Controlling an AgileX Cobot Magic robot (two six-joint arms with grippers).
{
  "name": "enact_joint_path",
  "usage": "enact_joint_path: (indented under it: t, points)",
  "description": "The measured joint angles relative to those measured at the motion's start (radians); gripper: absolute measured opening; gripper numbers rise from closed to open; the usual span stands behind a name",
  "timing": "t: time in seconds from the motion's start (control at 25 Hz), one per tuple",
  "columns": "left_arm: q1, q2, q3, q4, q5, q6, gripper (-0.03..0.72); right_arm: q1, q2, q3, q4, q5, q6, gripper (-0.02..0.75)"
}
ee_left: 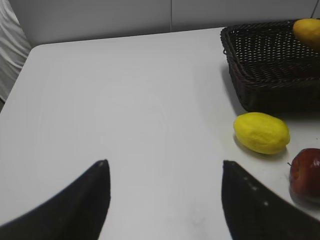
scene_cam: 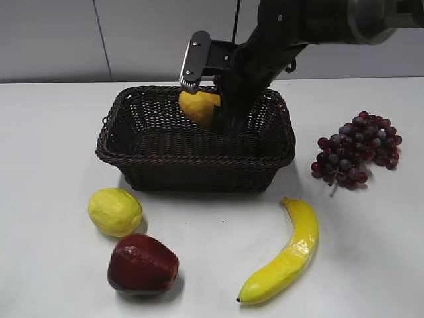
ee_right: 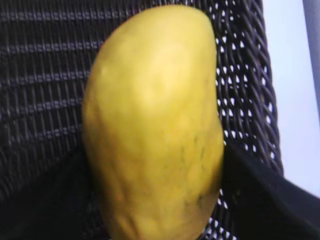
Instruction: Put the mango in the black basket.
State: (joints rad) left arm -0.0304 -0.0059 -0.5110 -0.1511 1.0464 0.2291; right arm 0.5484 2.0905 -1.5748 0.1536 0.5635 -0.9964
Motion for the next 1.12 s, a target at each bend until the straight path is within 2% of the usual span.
enact_joint_path:
  t: [0.08,0.2,0.44,0.56,0.68,0.76,0.92,1.0,1.12]
  points:
    - [0.0,0.0,0.0,0.0,0.0,0.0,0.527,0.001,0.002,-0.001,0.032,0.0,0.0,0.576]
    - [0.0,0.0,0.0,0.0,0.0,0.0,0.527,0.001,0.002,-0.002,0.043,0.0,0.0,0.64]
    - [0.0,0.0,0.0,0.0,0.0,0.0,0.527,-0.007,-0.026,-0.003,0.041,0.007,0.031,0.633]
    - [0.0,0.0,0.0,0.0,0.0,0.0,0.527,-0.033,-0.075,-0.003,0.006,0.018,0.165,0.629]
    - [0.0,0.0,0.0,0.0,0.0,0.0,0.527,-0.095,-0.124,-0.005,-0.089,0.05,0.378,0.622]
    - [0.0,0.0,0.0,0.0,0.0,0.0,0.527,-0.152,-0.153,-0.007,-0.193,0.108,0.538,0.603]
    - [0.0,0.0,0.0,0.0,0.0,0.0,0.527,-0.264,-0.195,-0.01,-0.383,0.324,0.865,0.551]
    - [0.0,0.0,0.0,0.0,0.0,0.0,0.527,-0.318,-0.206,-0.01,-0.409,0.441,0.986,0.532]
    - [0.0,0.0,0.0,0.0,0.0,0.0,0.527,-0.388,-0.215,-0.01,-0.402,0.602,1.052,0.523]
